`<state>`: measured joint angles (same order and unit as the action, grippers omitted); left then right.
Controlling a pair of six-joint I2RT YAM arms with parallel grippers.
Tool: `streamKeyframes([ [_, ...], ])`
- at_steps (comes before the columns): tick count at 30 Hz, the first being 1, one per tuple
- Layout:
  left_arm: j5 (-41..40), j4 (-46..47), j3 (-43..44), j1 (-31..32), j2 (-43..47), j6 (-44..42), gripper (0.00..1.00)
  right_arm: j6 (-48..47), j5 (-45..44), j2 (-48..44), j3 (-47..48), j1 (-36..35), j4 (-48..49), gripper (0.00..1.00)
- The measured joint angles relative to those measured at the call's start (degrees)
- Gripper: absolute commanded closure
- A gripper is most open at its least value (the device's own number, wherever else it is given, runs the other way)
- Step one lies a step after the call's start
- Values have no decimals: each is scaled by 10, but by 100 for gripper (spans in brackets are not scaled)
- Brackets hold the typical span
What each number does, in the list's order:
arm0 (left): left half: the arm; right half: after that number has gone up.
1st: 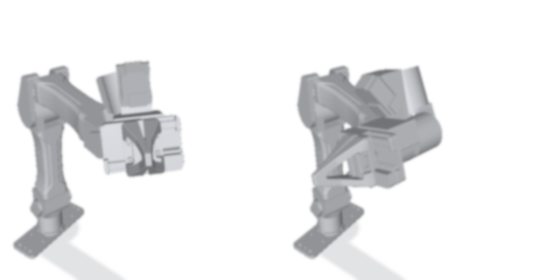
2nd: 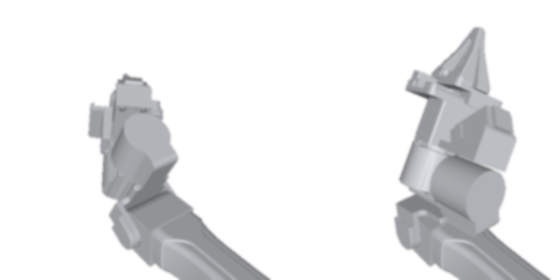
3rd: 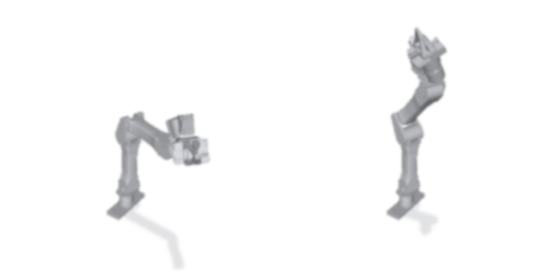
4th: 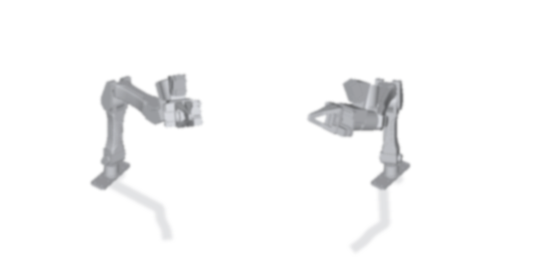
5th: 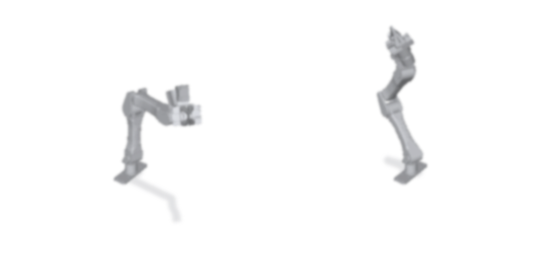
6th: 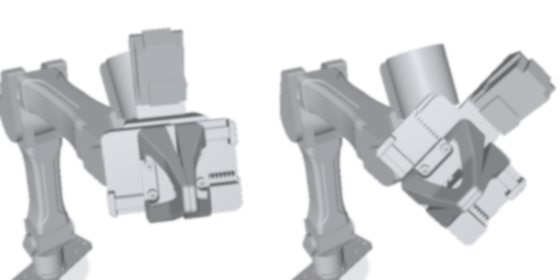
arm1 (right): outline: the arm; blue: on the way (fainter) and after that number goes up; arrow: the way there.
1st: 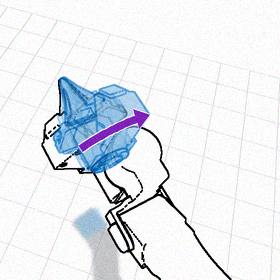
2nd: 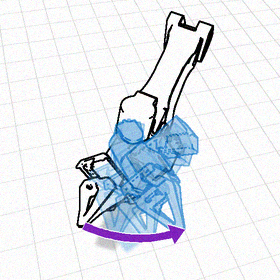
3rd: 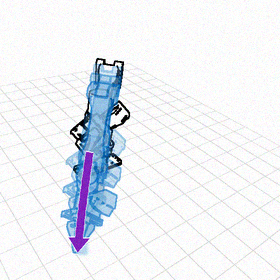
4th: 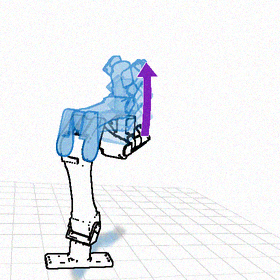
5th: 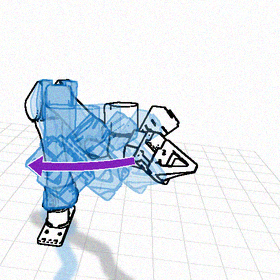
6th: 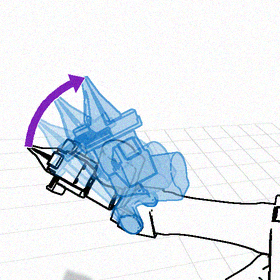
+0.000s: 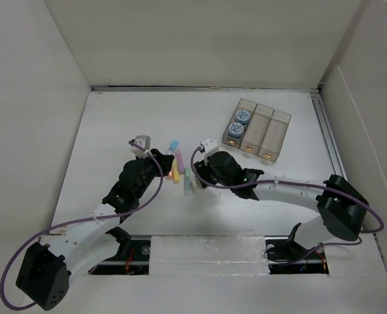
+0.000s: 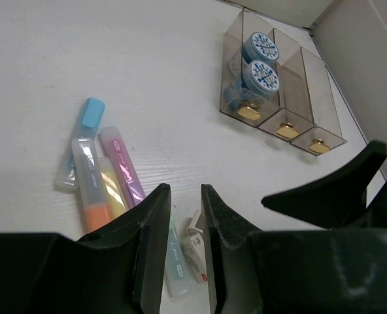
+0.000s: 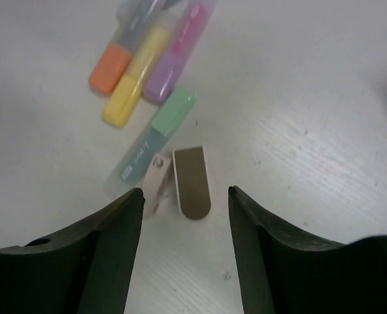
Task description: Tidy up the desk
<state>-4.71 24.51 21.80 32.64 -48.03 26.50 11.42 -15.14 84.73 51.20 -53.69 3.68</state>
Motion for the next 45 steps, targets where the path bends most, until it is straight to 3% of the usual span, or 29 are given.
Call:
streamKeyframes([
  [2,-11,-3,0,0,4,3,79,4,14,0,-26,-11,-11,36],
  [6,-30,-8,0,0,23,7,79,14,19,5,-58,-10,-18,44],
  [17,-38,-13,0,0,31,9,78,23,35,101,-37,-8,-18,44],
  [21,-37,-14,0,0,31,9,78,23,35,124,-14,-8,-12,51],
  [24,-37,-14,0,0,31,9,78,23,33,129,-7,-8,0,62],
  [32,-36,-16,0,0,31,9,78,26,4,103,2,7,-7,68],
  [39,-29,-16,0,0,28,9,78,46,-16,-23,17,154,10,68],
  [45,-26,-16,0,0,28,9,78,68,-51,-16,41,299,23,68],
])
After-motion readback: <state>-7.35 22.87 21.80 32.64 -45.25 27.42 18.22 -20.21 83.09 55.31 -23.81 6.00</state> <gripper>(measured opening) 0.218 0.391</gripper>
